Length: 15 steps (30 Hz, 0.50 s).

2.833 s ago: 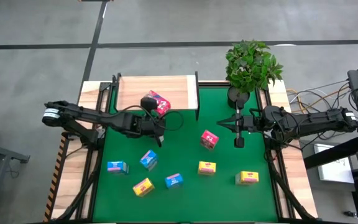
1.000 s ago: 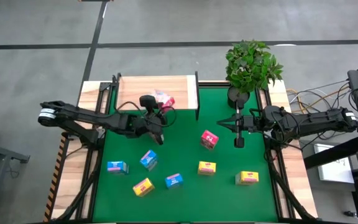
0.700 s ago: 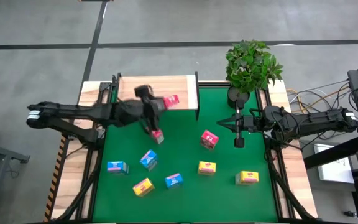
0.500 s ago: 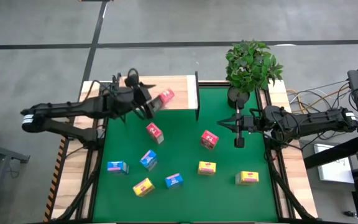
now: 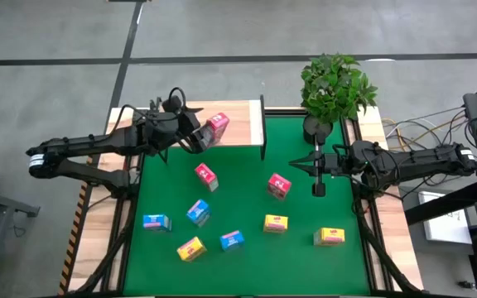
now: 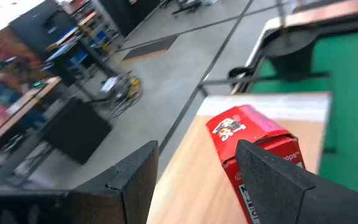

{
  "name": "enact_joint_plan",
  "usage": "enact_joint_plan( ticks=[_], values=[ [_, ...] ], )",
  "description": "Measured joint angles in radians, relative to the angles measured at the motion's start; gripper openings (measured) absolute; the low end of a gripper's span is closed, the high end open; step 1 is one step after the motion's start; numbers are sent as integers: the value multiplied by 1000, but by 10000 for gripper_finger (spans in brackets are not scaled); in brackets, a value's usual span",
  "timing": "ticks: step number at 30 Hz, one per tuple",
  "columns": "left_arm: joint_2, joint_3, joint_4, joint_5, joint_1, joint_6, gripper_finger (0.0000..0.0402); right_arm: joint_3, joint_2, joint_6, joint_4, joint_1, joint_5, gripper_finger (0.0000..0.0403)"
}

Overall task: Stack cereal on shelf
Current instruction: Adjust the red cereal on the shelf

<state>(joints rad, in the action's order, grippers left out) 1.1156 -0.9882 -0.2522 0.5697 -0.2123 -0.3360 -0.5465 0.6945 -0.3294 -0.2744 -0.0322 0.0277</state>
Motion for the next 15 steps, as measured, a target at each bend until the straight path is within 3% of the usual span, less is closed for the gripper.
enact_joint_plan(
  ticks=[5, 15],
  values=[
    [0, 0, -61, 96, 0, -15, 206, 0, 0, -1, 0, 0, 0, 9],
    [4, 6, -198, 97, 1, -28, 206, -2, 0, 0, 2, 0, 0, 9]
  ],
)
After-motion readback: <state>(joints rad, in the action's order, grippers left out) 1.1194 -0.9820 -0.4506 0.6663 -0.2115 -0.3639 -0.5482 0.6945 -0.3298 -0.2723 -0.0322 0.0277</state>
